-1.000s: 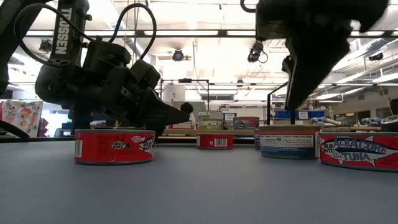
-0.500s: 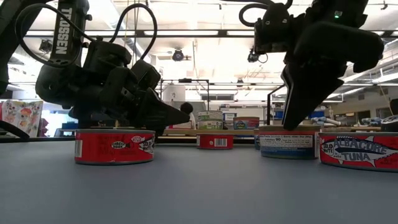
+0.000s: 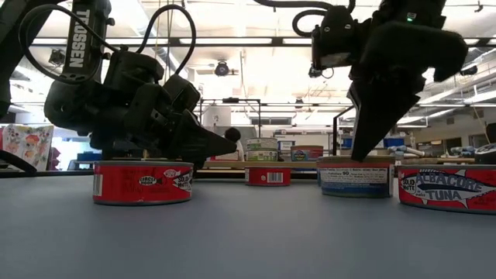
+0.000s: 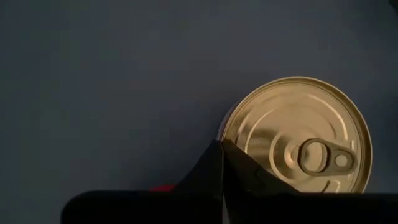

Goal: Stack canned seafood by type on shelf
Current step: Stack the blue tuna can on top of the other blue tuna can on the shelf

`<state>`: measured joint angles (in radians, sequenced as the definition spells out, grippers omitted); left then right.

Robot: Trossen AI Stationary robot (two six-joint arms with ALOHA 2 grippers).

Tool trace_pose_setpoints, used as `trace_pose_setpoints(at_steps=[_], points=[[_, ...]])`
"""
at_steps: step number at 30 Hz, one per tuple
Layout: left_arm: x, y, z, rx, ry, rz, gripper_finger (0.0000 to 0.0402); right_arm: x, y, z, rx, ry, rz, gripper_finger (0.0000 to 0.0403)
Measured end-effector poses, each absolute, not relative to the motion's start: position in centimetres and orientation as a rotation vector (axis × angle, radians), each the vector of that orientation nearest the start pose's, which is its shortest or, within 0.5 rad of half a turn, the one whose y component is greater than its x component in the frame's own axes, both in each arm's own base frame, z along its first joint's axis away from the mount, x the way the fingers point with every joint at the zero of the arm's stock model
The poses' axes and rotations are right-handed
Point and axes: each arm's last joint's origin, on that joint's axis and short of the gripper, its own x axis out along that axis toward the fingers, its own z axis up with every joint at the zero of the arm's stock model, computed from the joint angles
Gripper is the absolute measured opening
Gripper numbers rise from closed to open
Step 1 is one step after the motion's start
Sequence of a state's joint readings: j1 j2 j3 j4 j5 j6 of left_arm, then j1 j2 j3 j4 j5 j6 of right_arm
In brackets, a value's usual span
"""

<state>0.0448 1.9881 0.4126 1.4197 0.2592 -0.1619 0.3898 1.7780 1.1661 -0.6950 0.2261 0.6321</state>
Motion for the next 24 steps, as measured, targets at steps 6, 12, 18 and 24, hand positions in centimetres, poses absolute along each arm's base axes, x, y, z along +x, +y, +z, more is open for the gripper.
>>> trace_pose_setpoints(at_steps=[6, 12, 18, 24], points=[[28.0, 0.5, 8.5, -0.185, 0.171, -0.201, 0.0003, 31.6, 11.0, 20.0, 0.231, 1.164, -0.236, 0.0003], [28.0, 0.5, 8.5, -0.185, 0.171, -0.201, 0.0003, 31.4, 9.4, 22.0, 0.367, 1.122, -0.264, 0.0002], [28.0, 0.5, 8.5, -0.185, 0.171, -0.201, 0.0003, 31.0, 7.1, 23.7, 0.507, 1.098, -0.317, 0.0001], [28.0, 0.5, 8.5, -0.185, 0.171, -0.201, 0.0003, 31.1, 5.3, 23.7, 0.593, 1.14, -0.314, 0.0]])
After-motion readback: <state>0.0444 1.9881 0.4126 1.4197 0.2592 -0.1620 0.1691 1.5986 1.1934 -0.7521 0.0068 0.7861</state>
